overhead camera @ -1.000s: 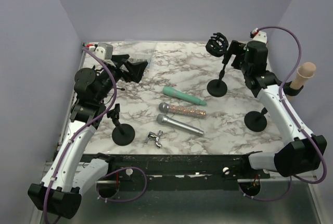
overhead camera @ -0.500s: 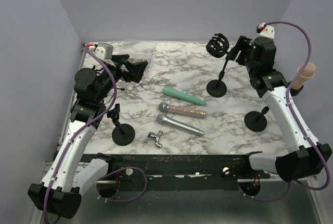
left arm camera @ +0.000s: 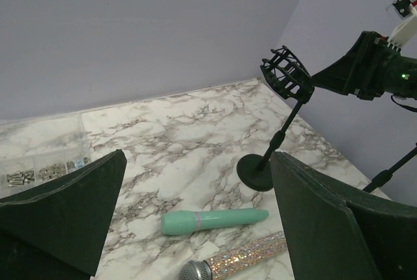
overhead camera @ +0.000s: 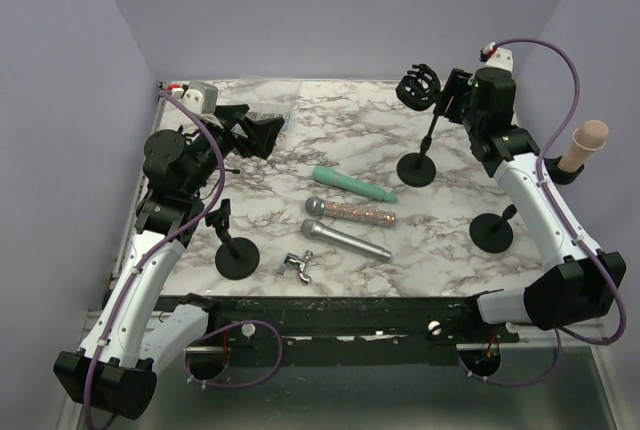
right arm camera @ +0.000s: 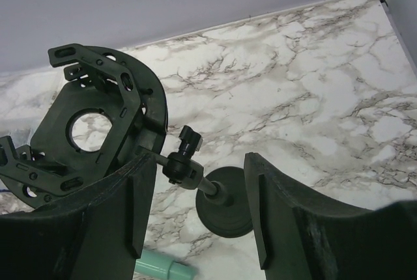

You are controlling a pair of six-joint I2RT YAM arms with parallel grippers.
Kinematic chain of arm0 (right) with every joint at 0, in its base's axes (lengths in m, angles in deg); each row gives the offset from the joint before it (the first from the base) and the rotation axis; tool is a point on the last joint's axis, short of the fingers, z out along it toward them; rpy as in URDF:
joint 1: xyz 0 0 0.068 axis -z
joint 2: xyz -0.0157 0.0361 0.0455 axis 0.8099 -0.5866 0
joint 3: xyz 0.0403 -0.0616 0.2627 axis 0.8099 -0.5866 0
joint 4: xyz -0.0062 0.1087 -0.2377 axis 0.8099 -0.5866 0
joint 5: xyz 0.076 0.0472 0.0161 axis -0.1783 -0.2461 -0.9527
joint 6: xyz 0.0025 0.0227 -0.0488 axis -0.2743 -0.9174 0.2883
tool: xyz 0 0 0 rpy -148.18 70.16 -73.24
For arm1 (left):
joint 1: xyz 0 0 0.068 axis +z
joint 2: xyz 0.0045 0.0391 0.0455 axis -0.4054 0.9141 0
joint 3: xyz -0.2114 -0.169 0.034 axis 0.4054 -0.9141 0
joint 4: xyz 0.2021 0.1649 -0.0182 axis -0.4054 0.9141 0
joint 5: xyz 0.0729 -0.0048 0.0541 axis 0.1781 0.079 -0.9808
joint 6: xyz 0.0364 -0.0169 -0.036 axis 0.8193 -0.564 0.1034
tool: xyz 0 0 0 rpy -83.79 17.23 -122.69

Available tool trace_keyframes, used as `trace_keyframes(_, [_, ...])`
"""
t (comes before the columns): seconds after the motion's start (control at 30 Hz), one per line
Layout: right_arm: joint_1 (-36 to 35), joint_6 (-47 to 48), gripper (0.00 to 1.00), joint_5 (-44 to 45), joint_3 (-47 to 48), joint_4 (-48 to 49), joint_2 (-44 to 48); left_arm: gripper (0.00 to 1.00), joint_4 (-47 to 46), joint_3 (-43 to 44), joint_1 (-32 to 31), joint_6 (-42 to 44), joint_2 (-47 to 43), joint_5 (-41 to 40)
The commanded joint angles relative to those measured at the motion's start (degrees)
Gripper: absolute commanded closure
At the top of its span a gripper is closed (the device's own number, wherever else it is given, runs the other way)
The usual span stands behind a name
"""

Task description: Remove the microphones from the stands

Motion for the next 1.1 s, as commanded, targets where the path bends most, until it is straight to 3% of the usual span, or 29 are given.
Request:
trace_keyframes(0.0, [-0.03,-0.29,0.38,-1.04,-1.29,2.10,-0.66,0.04,-1.09,-0.11,-0.24,0.39,-0.37,0.78])
trace_keyframes(0.4, [-0.03,-0.74,0.39,-0.72,-9.82,3.15,0.96,0.04,-1.40,-0.09,-0.24,-0.32,-0.27,1.59])
trace_keyframes(0.73, [0.02,-0.77,0.39,1.09,-2.65,2.00,2.62,0.04,-1.66,-0.31,-0.24,-0.25,-0.48,1.28])
trace_keyframes(1.07, [0.02,1.00,0.39,3.55,4.35,1.57,-1.60,0.03,-1.12,0.06,-0.24,-0.02,-0.29,1.21])
